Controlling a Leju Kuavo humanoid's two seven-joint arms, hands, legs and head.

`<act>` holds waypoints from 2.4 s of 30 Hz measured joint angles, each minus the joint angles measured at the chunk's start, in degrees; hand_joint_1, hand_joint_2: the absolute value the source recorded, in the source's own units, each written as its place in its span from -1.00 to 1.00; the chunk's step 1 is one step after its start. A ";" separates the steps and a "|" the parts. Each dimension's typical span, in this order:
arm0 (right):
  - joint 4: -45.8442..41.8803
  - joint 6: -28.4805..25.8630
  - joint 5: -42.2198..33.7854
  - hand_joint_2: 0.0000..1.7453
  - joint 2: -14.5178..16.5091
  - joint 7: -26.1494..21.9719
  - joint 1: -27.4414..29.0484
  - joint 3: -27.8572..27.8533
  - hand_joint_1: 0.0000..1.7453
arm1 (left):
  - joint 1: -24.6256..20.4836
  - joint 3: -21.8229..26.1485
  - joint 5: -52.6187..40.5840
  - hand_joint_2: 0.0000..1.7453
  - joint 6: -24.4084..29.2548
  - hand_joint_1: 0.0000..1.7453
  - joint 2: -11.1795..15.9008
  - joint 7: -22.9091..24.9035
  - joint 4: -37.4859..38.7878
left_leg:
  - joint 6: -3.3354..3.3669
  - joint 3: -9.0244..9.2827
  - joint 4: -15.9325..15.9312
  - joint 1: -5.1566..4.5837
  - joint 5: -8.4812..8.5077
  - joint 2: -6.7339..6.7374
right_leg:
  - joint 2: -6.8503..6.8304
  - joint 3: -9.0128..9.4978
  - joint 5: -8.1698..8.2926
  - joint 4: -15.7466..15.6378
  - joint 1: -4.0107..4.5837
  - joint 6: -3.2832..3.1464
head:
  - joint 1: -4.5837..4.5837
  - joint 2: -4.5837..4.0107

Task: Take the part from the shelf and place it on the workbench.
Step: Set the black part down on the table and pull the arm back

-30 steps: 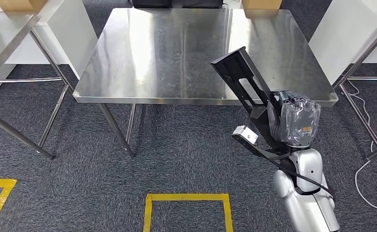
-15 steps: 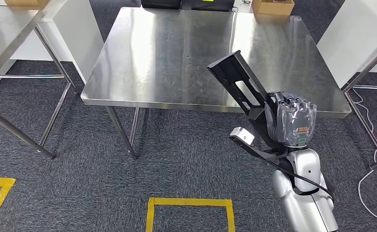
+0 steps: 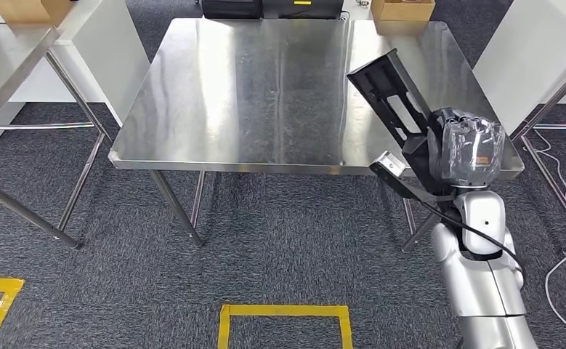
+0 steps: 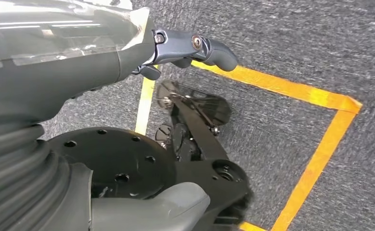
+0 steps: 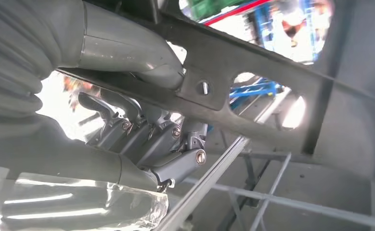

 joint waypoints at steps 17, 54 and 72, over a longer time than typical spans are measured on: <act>17.31 1.03 2.16 1.00 -8.15 2.42 -10.07 -6.46 1.00 | 0.32 0.00 -0.02 1.00 -2.96 -1.00 1.55 1.09 0.01 | 2.30 6.52 -10.62 -0.35 2.28 -0.39 | -0.27 -3.63 0.52 3.04 -0.69 4.61 | 0.42 0.00; 38.07 3.49 5.00 1.00 -5.60 5.23 -27.22 -1.06 1.00 | 0.69 2.96 2.83 1.00 -2.35 -1.00 2.08 0.80 0.01 | 0.57 4.37 -7.65 -0.14 1.06 -0.09 | 0.01 -1.59 0.63 0.53 -0.92 1.70 | 0.09 0.00; 41.28 8.96 5.26 1.00 -3.27 5.93 -40.69 7.92 1.00 | 0.87 4.29 4.25 1.00 -3.30 -1.00 2.93 0.52 0.02 | 3.21 3.89 -11.67 -0.65 5.43 -0.08 | 0.30 -6.07 -6.19 12.01 0.26 1.49 | 0.38 0.00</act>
